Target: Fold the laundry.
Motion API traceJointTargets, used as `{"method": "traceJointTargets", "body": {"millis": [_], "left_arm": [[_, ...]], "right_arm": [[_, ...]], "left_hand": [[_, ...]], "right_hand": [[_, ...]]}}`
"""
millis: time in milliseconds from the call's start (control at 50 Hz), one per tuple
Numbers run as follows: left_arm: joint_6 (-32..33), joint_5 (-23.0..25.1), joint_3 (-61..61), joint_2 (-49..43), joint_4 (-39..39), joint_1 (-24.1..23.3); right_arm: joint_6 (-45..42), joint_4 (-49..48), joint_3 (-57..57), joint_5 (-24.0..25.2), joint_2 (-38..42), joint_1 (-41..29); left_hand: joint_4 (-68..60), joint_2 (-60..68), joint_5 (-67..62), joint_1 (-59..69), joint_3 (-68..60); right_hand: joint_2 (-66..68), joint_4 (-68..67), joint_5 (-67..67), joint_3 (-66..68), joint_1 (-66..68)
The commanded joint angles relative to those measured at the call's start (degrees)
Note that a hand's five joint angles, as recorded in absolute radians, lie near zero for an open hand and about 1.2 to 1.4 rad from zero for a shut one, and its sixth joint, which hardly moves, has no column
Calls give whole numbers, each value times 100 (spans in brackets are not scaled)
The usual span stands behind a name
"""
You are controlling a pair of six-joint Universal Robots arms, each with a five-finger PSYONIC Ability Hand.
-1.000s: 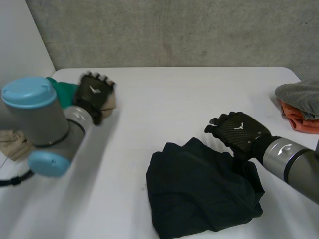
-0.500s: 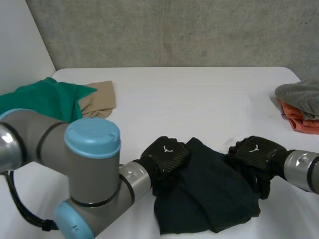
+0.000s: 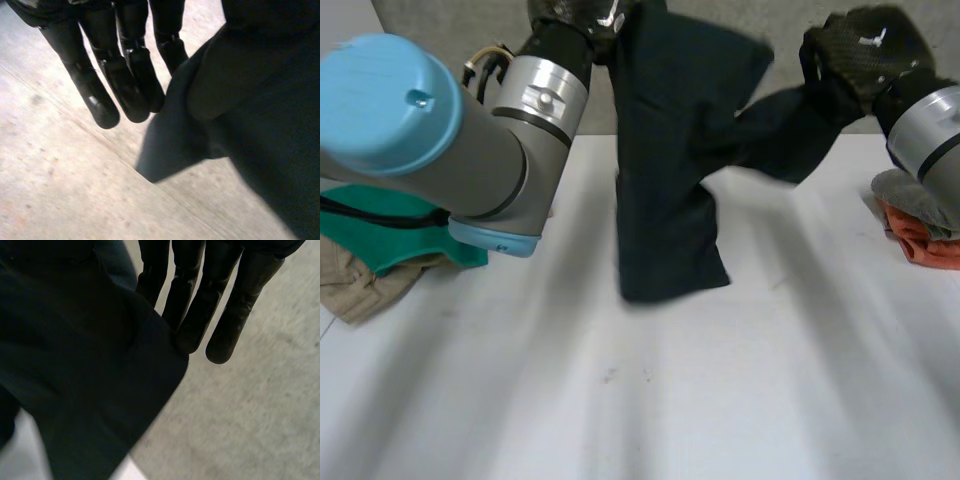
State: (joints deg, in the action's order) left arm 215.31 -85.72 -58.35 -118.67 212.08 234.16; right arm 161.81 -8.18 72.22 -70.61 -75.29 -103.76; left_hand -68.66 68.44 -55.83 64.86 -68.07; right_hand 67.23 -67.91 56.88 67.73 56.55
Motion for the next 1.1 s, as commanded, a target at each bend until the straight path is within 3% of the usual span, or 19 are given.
{"method": "traceJointTargets", "body": {"millis": [20, 180, 260, 380, 540, 580, 620, 760, 780, 820, 840, 860, 920, 940, 1020, 1100], "left_arm": [[-68, 30, -1368, 178, 17, -46], [-60, 38, -2925, 160, -70, -116], [11, 3, -3331, 204, -237, -231], [-33, -216, -3516, 880, -931, -187], [-630, -67, -3780, 1513, -1450, -336], [-867, 29, -3780, 1549, -1451, -450], [-956, 38, -3763, 1523, -1459, -529], [-859, -50, -3622, 1312, -1564, -539], [-825, -50, -3683, 1312, -1617, -530], [-780, -50, -3779, 1312, -1687, -512], [-754, -50, -3850, 1320, -1723, -495], [-684, -50, -3955, 1355, -1749, -399], [-657, -85, -4000, 1487, -1793, -4], [-727, -59, -4017, 1609, -1819, 380], [-798, -6, -4079, 1803, -1855, 1059], [-798, 82, -4053, 1787, -1864, 1341]], "right_arm": [[-193, 578, 836, 434, -214, -56], [-1598, 1933, 1778, 373, 137, -144], [-2241, 2566, 1892, 83, 305, -110], [-2496, 2707, 2006, -383, 296, -48], [-3390, 3181, 2271, -453, 68, -30], [-3515, 3278, 2227, -436, 41, 5], [-3516, 3297, 2148, -418, -107, 49], [-3112, 2989, 1866, -375, -469, 233], [-2990, 2911, 1823, -340, -504, 329], [-2892, 2831, 1787, -331, -548, 444], [-2831, 2761, 1761, -331, -557, 532], [-2813, 2734, 1743, -322, -557, 567], [-2778, 2638, 1726, -313, -557, 638], [-2786, 2620, 1726, -313, -557, 638], [-2769, 2585, 1734, -322, -478, 638], [-2646, 2558, 1778, -313, -346, 638]], "left_hand": [[-1134, 1156, -1417, 1514, -1193], [-1134, 1156, -1417, 1514, -1193], [-1120, 1142, -1403, 1499, -1178], [-1134, 1156, -1417, 1514, -1193], [-1120, 1142, -1402, 1499, -1178], [-1134, 1156, -1417, 1514, -1193], [-1134, 1156, -1417, 1514, -1193], [-1134, 1156, -1417, 1514, -1193], [-204, 226, -487, 583, -263], [4289, -4267, 4006, -3909, 4230], [5866, -5844, 5583, -5486, 5807], [5432, -5410, 5149, -5053, 5374], [5866, -5844, 5583, -5486, 5807], [5866, -5844, 5583, -5486, 5807], [5866, -5844, 5583, -5486, 5807], [5866, -5844, 5583, -5486, 5807]], "right_hand": [[1277, -1209, 1312, 1227, 2345], [1277, -1209, 1312, 1227, 2345], [1277, -1209, 1312, 1227, 2345], [1277, -1209, 1312, 1227, 2345], [1277, -1209, 1312, 1227, 2345], [-1258, 1325, -1223, -1308, -190], [-5723, 5791, -5688, -5773, -4655], [-5723, 5791, -5688, -5773, -4655], [-5723, 5791, -5688, -5773, -4655], [-5723, 5791, -5688, -5773, -4655], [-5723, 5791, -5688, -5773, -4655], [-5723, 5791, -5688, -5773, -4655], [-5723, 5791, -5688, -5773, -4655], [-5723, 5791, -5688, -5773, -4655], [-5723, 5791, -5688, -5773, -4655], [-5723, 5791, -5688, -5773, -4655]]}}
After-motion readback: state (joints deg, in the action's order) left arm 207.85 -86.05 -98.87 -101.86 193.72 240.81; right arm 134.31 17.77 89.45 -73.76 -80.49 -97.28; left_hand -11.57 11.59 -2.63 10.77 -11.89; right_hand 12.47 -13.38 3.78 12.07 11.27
